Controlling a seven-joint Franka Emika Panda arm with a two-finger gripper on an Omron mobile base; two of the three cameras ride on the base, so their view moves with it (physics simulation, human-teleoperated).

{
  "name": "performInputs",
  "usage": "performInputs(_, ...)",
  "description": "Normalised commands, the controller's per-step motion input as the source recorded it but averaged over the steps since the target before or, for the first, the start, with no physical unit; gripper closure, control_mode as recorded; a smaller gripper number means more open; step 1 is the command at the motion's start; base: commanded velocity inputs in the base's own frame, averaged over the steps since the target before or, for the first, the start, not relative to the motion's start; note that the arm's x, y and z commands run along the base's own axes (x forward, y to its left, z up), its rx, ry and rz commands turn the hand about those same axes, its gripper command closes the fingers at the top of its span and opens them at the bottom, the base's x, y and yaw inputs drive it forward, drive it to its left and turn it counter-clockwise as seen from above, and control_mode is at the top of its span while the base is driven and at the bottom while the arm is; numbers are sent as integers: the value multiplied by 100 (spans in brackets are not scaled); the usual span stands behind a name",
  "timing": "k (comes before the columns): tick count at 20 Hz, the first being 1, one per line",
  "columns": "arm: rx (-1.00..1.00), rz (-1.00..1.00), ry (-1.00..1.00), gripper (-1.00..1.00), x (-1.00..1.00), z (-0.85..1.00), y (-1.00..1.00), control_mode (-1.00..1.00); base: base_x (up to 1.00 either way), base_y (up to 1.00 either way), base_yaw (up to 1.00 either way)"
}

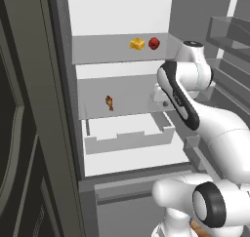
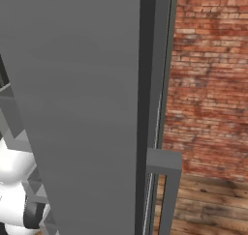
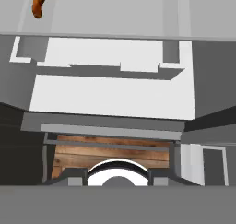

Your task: Take the cheese, chicken drumstick, and bell pepper from the fridge and place them on the plate on the dining counter to create an appetizer plate.

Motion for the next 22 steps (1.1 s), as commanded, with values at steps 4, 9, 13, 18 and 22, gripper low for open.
performInputs(4,0,0,0,-100,0,0,1,-100,0,0,0)
performInputs(9,0,1,-10,-100,-3,18,0,-100,0,0,0)
performInputs(13,-2,0,-19,-100,0,23,8,-100,0,0,0)
performInputs(18,0,-1,-28,-100,2,43,36,-100,0,0,0)
performInputs(22,0,-4,-25,-100,19,51,38,-100,0,0,0)
